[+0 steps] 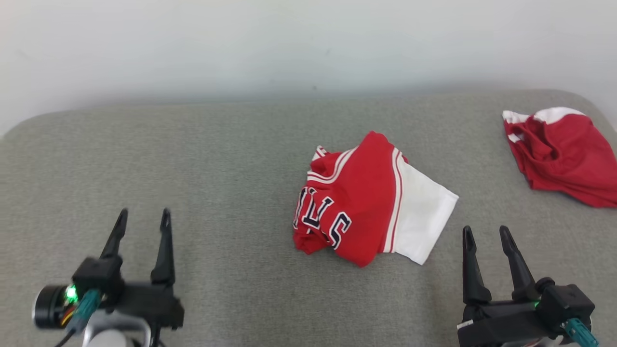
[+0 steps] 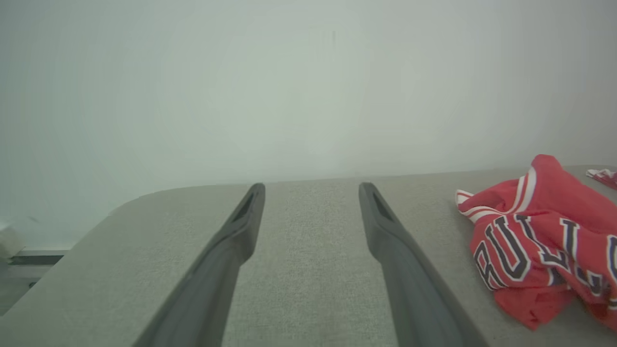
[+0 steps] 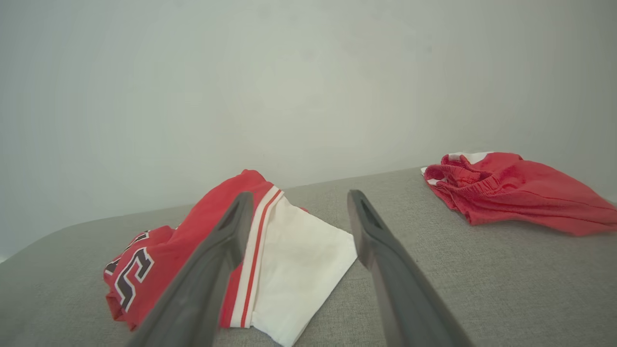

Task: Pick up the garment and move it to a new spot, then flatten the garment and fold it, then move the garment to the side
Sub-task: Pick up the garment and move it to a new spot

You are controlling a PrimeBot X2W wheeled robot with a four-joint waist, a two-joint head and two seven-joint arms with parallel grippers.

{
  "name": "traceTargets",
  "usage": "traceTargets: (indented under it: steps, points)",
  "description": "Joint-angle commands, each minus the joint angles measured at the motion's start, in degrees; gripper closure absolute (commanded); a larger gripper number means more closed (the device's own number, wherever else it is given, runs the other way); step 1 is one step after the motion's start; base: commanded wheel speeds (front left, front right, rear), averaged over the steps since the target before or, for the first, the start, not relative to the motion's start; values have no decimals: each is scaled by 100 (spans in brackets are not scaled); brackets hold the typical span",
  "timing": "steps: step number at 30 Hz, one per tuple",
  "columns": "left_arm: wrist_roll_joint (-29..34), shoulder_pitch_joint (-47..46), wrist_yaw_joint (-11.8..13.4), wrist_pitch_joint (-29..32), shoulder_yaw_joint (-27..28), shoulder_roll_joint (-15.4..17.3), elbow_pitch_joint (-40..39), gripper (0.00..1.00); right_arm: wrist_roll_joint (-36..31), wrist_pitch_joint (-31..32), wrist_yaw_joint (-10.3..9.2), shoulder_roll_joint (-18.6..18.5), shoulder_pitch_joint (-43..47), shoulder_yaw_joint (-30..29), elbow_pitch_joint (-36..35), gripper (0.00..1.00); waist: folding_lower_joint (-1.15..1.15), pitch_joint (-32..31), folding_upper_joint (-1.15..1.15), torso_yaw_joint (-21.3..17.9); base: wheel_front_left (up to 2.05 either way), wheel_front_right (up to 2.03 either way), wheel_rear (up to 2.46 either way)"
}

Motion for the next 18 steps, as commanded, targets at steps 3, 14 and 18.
traceTargets:
  steps: [3,14,18]
  points:
    - [-98,442,44,-43,118,116,-196,0,-26,1,-15,-31,145,3,48,0,0,-187,0,222,0,0,0]
    - [-165,1434,129,-120,244,248,-605,0,-48,1,-15,-99,364,15,206,0,0,-457,0,317,0,0,0]
    - [-230,1743,166,-126,241,199,-763,0,-31,1,-15,-108,459,22,244,0,0,-541,0,294,0,0,0]
